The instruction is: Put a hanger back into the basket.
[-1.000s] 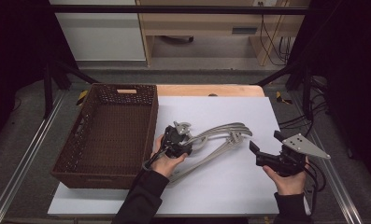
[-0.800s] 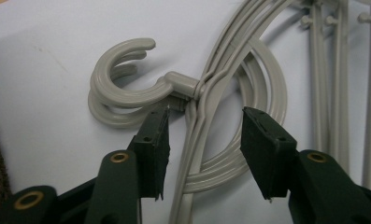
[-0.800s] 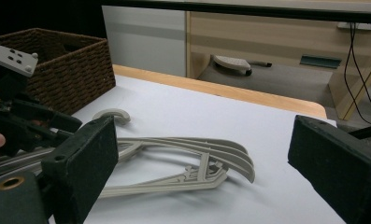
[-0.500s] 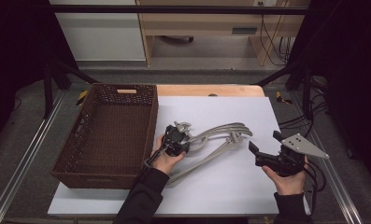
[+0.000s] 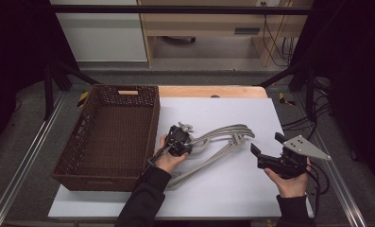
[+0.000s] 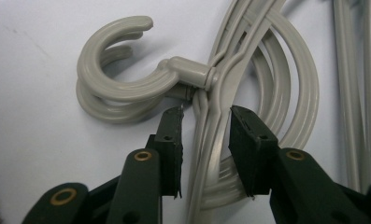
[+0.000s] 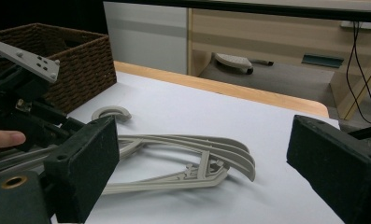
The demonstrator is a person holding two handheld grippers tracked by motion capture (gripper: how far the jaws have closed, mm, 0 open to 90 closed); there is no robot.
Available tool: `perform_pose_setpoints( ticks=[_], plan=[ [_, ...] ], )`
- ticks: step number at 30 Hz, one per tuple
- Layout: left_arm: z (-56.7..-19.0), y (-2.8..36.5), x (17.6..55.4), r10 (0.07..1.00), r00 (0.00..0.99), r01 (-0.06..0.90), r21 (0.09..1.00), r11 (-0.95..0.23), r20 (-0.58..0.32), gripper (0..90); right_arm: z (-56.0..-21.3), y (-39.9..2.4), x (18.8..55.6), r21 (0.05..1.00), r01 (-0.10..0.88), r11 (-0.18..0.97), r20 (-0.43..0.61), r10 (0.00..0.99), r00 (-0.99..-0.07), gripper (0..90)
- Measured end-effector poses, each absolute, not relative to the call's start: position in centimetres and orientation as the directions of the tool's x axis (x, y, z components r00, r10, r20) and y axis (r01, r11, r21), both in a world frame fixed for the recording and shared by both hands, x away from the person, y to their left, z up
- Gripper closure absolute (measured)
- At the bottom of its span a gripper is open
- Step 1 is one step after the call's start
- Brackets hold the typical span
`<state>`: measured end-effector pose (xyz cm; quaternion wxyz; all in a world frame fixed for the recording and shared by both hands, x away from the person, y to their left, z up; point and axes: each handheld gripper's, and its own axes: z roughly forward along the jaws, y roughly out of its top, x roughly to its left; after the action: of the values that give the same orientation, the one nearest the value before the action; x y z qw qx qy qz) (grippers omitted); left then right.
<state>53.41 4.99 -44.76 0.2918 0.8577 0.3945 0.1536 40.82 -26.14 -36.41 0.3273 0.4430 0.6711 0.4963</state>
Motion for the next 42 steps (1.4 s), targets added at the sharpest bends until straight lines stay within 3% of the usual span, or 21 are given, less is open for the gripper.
perform_pose_setpoints(
  ticks=[2, 22, 36, 42],
  plan=[
    [-45.0, 4.9, 53.5, 0.770, 0.635, 0.587, 0.615, -0.527, 0.053, 73.3, -36.5, -26.1, 40.9, 0.956, 0.270, 0.117, -0.001, 0.919, -0.393, 9.5],
    [-43.0, 4.7, 52.5, 0.734, 0.674, 0.558, 0.592, -0.582, 0.086, 80.4, -36.5, -26.1, 40.9, 0.954, 0.273, 0.123, -0.006, 0.920, -0.392, 9.7],
    [-41.1, 5.0, 51.3, 0.711, 0.702, 0.536, 0.622, -0.571, 0.047, 82.0, -36.6, -26.3, 41.0, 0.954, 0.275, 0.116, 0.000, 0.921, -0.390, 9.9],
    [-39.7, 5.5, 50.6, 0.706, 0.708, 0.536, 0.663, -0.523, -0.015, 82.3, -36.5, -26.5, 40.9, 0.957, 0.272, 0.106, 0.008, 0.922, -0.388, 9.9]
  ],
)
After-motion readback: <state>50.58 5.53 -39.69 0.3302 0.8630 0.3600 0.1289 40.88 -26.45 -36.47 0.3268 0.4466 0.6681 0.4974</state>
